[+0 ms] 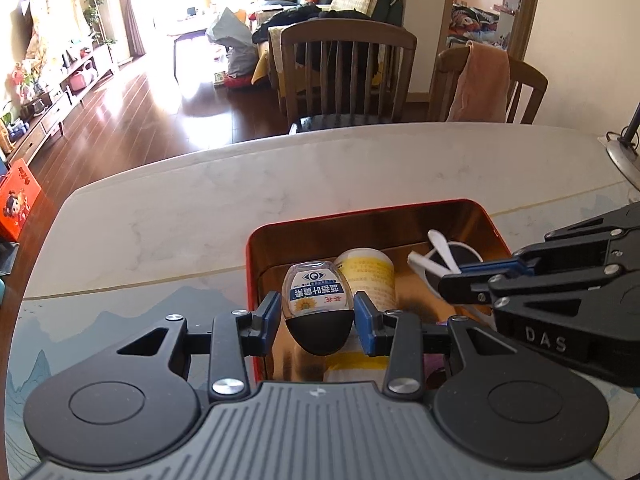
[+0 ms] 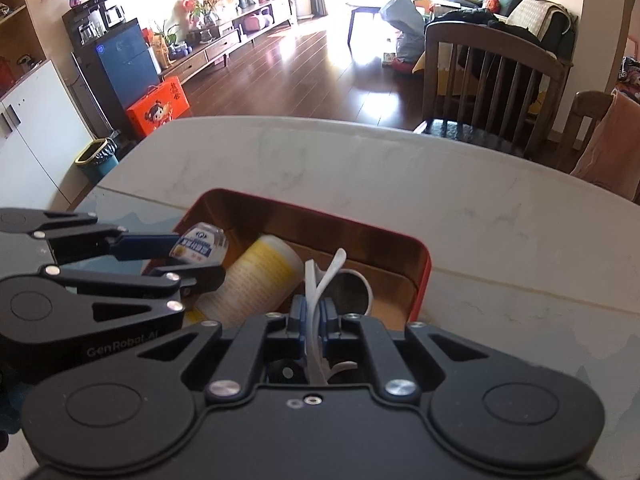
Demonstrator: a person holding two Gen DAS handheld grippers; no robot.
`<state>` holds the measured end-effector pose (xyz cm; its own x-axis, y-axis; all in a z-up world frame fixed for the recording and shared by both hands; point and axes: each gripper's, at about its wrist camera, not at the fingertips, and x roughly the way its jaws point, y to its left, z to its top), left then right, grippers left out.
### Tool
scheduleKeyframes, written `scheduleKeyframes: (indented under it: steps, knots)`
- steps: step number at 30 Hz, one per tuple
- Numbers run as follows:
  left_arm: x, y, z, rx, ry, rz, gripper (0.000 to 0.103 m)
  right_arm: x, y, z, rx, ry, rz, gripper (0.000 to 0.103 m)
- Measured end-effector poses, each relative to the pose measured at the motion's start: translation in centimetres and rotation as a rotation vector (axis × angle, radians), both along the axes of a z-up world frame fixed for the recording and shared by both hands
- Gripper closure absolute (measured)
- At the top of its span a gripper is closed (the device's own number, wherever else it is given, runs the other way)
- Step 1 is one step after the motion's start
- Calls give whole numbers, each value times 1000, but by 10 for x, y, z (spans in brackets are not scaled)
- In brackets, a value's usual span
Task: Organize rigid objects
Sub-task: 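Carry the small bottle and sunglasses over the red tin with both grippers, then open both grippers to release the bottle and sunglasses into the tin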
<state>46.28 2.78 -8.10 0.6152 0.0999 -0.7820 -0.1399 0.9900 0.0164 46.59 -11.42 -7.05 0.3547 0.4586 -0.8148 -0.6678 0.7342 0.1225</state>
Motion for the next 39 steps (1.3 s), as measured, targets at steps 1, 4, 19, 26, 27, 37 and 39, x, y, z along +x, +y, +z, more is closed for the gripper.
scheduleKeyframes:
  steps: [1, 4, 19, 26, 27, 37, 39]
  knots:
    - [1, 0, -1, 1, -3, 1, 65, 0, 0, -1, -2, 3, -1, 97]
    - [5, 0, -1, -3, -6, 4, 65, -3, -2, -3, -8, 11, -1, 95]
    - [-4, 7, 7, -48, -2, 48, 60, -11, -11, 19, 2, 2, 9, 79]
    - [-21, 6, 24, -78, -35, 49, 55, -26, -20, 34, 8, -20, -6, 72]
    - [-24, 6, 27, -78, -41, 48, 54, -29, -21, 37, 11, -24, -8, 71]
    - [-65, 0, 59, -105, -110, 6, 50, -71, -37, 71, 18, -80, -26, 58]
    - [-75, -1, 64, -108, -117, -1, 49, -81, -40, 76, 20, -91, -32, 54]
